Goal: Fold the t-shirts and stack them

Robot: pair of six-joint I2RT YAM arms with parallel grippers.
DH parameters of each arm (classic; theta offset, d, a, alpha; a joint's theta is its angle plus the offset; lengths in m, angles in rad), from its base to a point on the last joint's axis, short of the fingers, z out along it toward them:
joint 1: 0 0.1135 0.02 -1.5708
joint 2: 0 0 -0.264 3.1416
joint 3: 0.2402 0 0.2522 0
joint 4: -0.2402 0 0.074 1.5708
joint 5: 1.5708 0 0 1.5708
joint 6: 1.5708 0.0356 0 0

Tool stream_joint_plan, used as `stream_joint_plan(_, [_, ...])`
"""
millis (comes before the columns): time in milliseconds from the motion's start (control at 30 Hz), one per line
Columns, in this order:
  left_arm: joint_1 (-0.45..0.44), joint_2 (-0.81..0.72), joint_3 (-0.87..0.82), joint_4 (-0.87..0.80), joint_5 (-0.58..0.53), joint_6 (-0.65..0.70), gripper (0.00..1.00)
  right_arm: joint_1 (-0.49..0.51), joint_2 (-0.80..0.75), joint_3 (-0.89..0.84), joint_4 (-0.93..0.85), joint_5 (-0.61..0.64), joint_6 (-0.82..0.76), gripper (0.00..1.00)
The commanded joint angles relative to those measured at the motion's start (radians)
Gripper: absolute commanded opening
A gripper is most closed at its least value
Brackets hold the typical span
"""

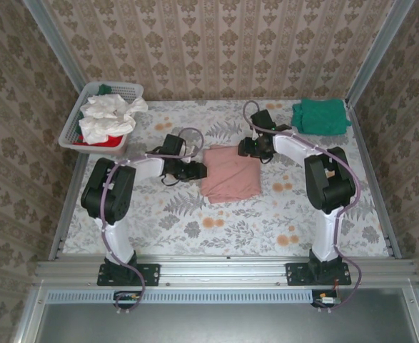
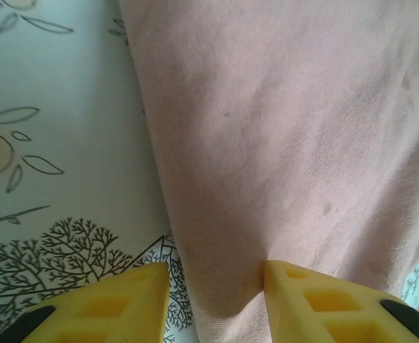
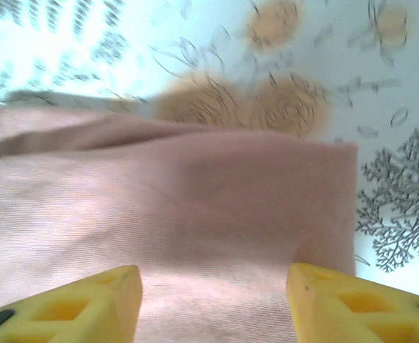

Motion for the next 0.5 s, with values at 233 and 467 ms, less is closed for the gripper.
stream_joint_plan(233, [-0.073, -0.017, -0.072, 0.123, 0.043, -0.071, 0.38, -0.037, -0.132, -0.214, -0.009, -0.041, -0.005, 0.82])
stream_joint_plan(467, [-0.082, 0.018, -0.049, 0.121, 0.053, -0.068, 0.36, -0.04, -0.054, -0.217, 0.018, -0.068, 0.02, 0.81])
